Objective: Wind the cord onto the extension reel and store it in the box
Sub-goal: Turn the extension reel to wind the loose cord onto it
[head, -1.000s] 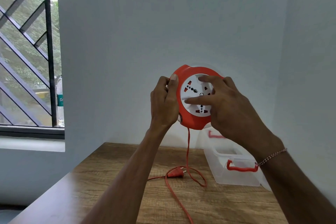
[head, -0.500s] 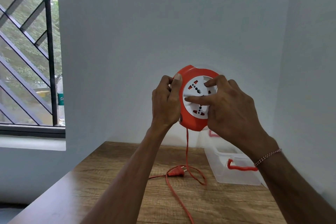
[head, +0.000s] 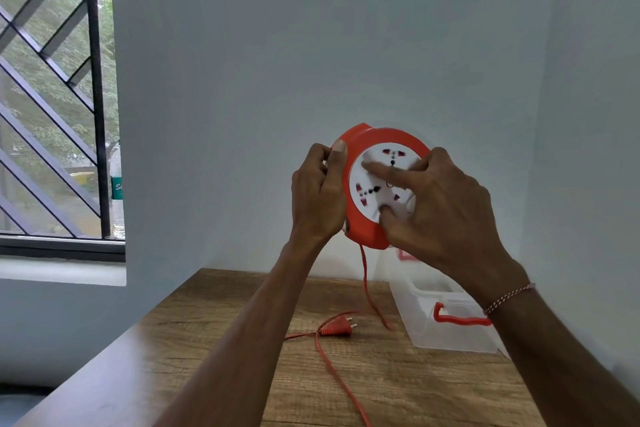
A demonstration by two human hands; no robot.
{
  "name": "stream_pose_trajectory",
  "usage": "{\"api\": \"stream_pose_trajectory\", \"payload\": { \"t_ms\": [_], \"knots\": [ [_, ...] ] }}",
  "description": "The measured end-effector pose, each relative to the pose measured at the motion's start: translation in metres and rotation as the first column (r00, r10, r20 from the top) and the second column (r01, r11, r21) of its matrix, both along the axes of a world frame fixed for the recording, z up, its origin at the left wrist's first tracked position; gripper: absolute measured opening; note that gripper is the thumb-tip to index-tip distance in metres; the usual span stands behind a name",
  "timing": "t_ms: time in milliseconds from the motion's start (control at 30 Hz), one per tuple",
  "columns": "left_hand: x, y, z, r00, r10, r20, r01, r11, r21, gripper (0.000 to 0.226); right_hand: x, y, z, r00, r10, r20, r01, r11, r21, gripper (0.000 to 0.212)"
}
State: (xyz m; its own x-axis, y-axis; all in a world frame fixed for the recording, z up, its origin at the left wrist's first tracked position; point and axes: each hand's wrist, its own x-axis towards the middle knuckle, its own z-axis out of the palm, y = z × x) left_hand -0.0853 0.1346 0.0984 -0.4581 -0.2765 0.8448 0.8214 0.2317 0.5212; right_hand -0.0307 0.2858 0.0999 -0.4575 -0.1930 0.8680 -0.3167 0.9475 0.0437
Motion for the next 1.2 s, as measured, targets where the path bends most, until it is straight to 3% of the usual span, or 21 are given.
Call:
{"api": "stream_pose_trajectory", "payload": {
  "t_ms": [167, 367, 533, 633, 767, 1000, 1200],
  "knots": [
    [0.001, 0.002, 0.0, 1.0, 0.015, 0.01, -0.016, 1.0, 0.004, 0.03, -0.003, -0.002, 0.002, 0.997, 0.054, -0.061, -0.061, 0.989, -0.132, 0.073],
    [0.001, 0.002, -0.001, 0.999, 0.02, 0.031, -0.02, 1.0, 0.004, 0.027, -0.003, -0.001, 0.002, 0.995, 0.044, -0.092, -0.054, 0.993, -0.106, 0.071],
    [0.001, 0.001, 0.0, 0.999, 0.007, 0.04, -0.009, 1.0, 0.028, 0.025, -0.002, 0.004, 0.007, 0.98, 0.148, -0.133, -0.154, 0.987, -0.039, 0.046],
    [0.0, 0.001, 0.0, 0.999, 0.013, 0.042, -0.015, 0.999, 0.036, 0.024, 0.003, 0.008, 0.013, 0.977, 0.205, -0.061, -0.203, 0.978, 0.038, 0.026],
    [0.0, 0.0, 0.001, 0.999, 0.013, 0.032, -0.014, 0.999, 0.04, 0.024, 0.01, 0.003, 0.014, 0.983, 0.096, 0.155, -0.127, 0.971, 0.203, 0.051],
    [0.0, 0.001, 0.0, 1.0, 0.024, 0.012, -0.024, 1.0, 0.016, 0.028, 0.006, 0.0, 0.008, 0.999, -0.018, 0.028, 0.011, 0.973, 0.231, 0.061],
    [0.001, 0.002, 0.0, 1.0, -0.005, 0.009, 0.004, 1.0, 0.012, 0.032, -0.002, 0.005, 0.006, 0.997, -0.038, -0.066, 0.043, 0.996, 0.077, 0.062]
  ]
}}
